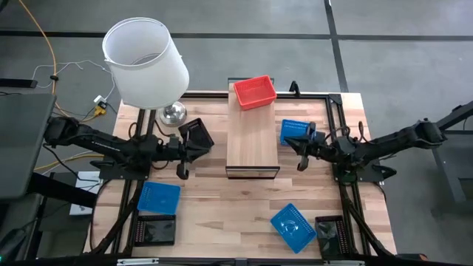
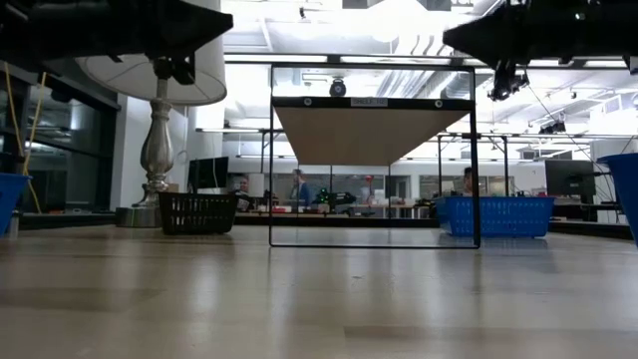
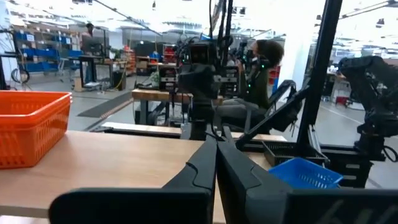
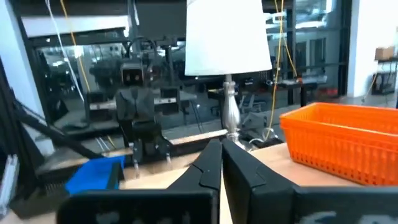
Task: Stack baskets on shelf by color
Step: Adjust the stacked orange bin on the shelf
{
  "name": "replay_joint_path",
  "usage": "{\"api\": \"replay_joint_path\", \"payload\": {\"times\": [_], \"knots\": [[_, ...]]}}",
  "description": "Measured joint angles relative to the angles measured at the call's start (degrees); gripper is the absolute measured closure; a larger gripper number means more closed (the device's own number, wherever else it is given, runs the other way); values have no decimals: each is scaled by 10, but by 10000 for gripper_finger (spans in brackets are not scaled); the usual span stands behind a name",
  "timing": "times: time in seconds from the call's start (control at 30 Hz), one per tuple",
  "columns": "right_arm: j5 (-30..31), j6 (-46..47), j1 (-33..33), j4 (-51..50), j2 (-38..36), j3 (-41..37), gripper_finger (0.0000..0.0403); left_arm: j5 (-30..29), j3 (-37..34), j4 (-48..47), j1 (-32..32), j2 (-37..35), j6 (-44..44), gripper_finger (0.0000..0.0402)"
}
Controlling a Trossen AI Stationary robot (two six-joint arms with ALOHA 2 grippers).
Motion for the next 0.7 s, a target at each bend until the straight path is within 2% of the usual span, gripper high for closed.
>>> {"api": "replay_joint_path", "payload": {"times": [0.07,0.17,0.3,0.4,0.53,0.7], "knots": [[0,12,0,-68,0,30,380,0,0,0,0,0,0,401],[16,47,0,-234,1,106,338,1,0,-3,0,0,0,401],[90,138,0,-509,5,204,278,1,0,-6,0,0,-1,401],[144,253,0,-676,4,253,249,1,0,-6,0,0,-1,401],[192,402,0,-819,4,264,232,0,0,-6,0,0,-1,401],[222,576,0,-932,4,225,231,0,0,-6,0,0,-1,401]]}}
